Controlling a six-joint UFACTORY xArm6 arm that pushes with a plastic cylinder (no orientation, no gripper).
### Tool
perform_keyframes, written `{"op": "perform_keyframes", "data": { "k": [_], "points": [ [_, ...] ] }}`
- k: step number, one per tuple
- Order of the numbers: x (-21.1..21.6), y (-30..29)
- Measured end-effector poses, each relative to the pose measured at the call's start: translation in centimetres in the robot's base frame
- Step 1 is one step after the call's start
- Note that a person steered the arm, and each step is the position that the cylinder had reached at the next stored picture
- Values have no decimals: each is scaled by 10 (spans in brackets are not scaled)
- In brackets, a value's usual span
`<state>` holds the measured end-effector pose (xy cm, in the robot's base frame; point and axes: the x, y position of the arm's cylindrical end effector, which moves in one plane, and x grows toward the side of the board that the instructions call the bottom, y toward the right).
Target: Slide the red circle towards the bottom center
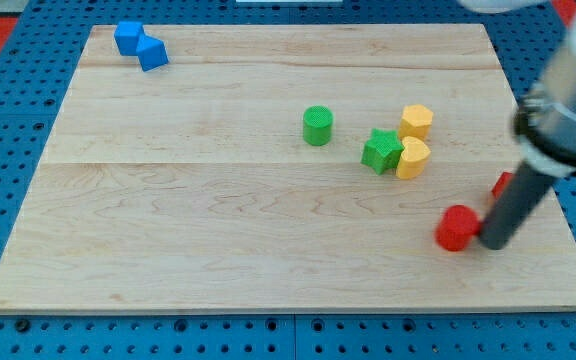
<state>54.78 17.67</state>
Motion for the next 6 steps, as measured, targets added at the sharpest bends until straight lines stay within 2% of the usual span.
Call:
{"op": "perform_keyframes", "data": {
  "k": [1, 2, 5, 6],
  "points": [
    [-13, -38],
    [-28, -45],
    [-29, -11],
    [-45, 15]
  ]
}}
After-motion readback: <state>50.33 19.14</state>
